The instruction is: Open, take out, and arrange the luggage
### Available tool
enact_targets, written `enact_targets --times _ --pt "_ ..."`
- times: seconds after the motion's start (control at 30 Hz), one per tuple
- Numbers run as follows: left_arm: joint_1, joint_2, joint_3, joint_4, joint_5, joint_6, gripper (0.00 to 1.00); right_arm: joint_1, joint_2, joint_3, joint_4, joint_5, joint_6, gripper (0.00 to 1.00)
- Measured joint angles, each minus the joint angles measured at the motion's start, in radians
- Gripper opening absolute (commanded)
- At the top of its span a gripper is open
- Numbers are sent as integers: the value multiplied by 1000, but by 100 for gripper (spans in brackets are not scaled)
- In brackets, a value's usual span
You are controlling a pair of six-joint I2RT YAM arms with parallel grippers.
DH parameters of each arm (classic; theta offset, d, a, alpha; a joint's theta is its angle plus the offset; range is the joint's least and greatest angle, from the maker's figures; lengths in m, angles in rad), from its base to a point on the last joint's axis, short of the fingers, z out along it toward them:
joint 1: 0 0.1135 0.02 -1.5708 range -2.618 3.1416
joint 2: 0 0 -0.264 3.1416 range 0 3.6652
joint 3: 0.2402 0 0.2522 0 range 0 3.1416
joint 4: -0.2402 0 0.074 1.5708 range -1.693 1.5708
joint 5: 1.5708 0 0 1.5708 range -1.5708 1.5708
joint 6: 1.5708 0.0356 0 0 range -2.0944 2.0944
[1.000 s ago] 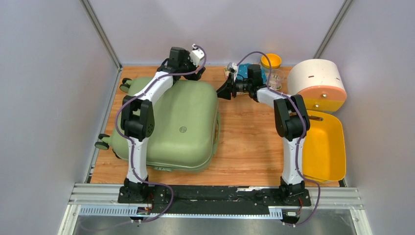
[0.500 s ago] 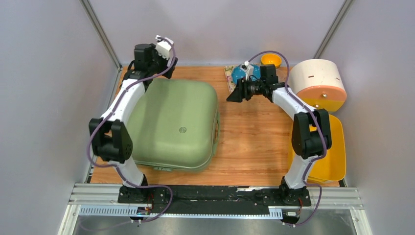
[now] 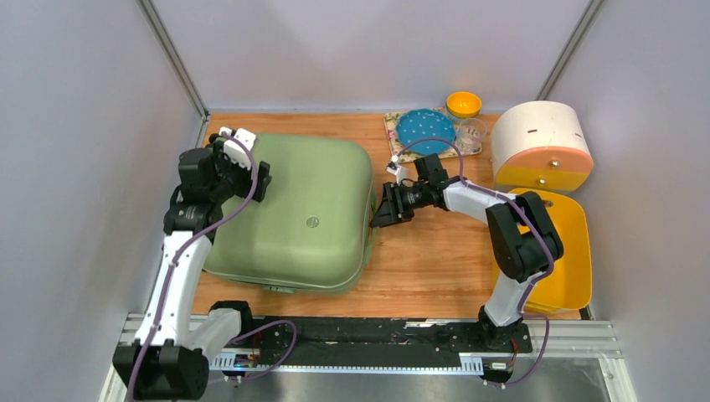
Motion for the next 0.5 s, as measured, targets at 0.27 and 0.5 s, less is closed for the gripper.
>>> enact_targets --times 0.27,0.5 --pt "24 -256 -105 -157 81 89 87 31 89 -4 143 -19 147 12" --pt "24 -291 -186 -64 89 109 86 3 166 78 101 -56 301 0"
